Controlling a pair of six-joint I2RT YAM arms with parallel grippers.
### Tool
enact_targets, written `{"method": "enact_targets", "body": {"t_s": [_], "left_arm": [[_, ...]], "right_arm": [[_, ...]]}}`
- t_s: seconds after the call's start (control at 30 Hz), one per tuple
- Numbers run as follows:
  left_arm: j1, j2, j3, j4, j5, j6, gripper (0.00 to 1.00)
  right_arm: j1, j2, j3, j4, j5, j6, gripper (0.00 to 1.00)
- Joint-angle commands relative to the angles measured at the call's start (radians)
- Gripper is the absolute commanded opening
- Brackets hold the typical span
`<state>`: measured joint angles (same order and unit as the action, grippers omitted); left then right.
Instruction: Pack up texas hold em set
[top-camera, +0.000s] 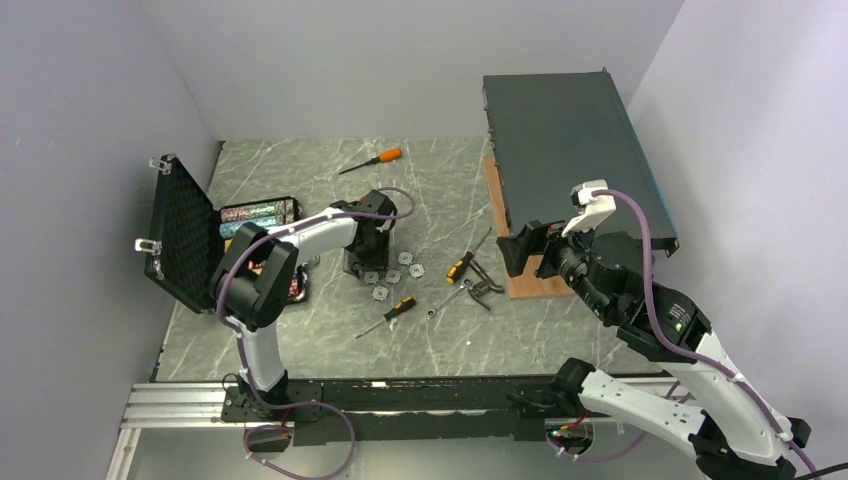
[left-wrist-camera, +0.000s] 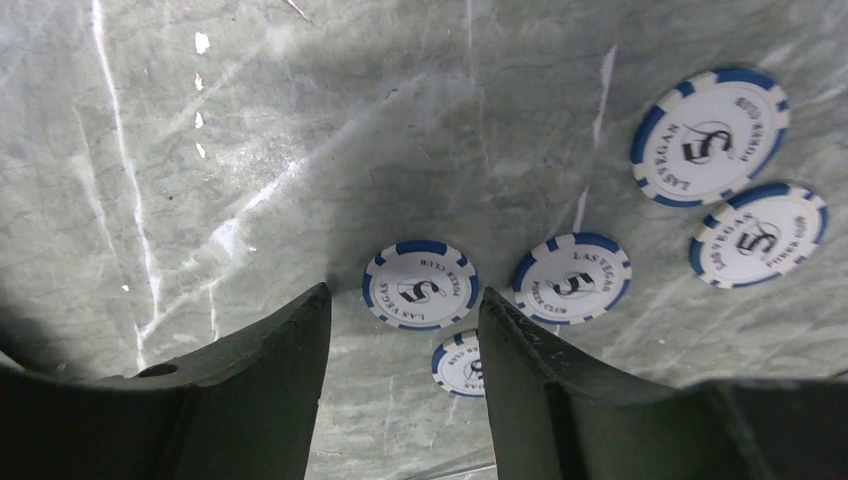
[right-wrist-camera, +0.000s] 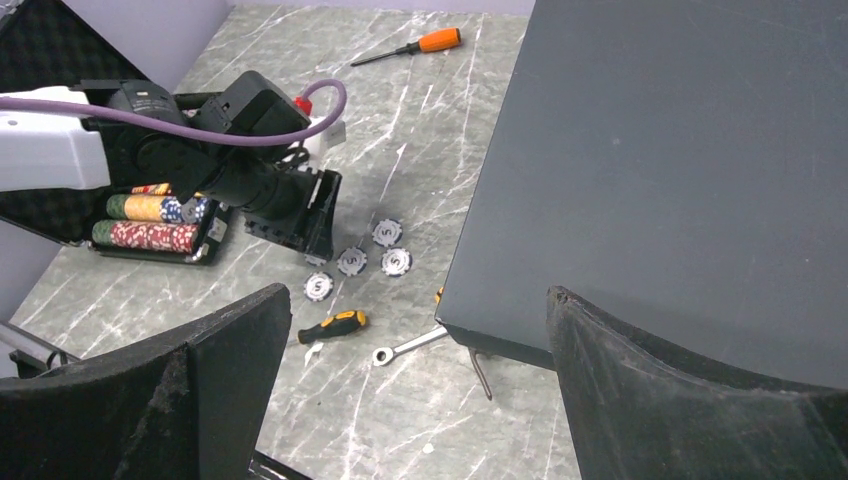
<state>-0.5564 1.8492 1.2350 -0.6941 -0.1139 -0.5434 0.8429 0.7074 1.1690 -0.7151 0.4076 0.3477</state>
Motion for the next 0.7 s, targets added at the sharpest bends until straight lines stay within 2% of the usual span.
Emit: {"method": "enact_targets", "body": {"t_s": [0.0,0.33,0.67], "left_arm": [[0.004,0.033,0.016,0.016,0.002,-0.006,0.58],[-0.005,0.056,0.004,0.006,-0.027,-0.016,0.52],[-0.004,-0.008,0.012,0.0,-0.024,0.009,0.39]], "right_arm": [[-0.003,0.001,0.006,0.012,0.002,-0.007,1.0],[-0.002,0.007,-0.004,0.024,0.0,-0.007,1.0],[-0.001,0.008,-0.002,0.022,0.001,-0.006,1.0]]}}
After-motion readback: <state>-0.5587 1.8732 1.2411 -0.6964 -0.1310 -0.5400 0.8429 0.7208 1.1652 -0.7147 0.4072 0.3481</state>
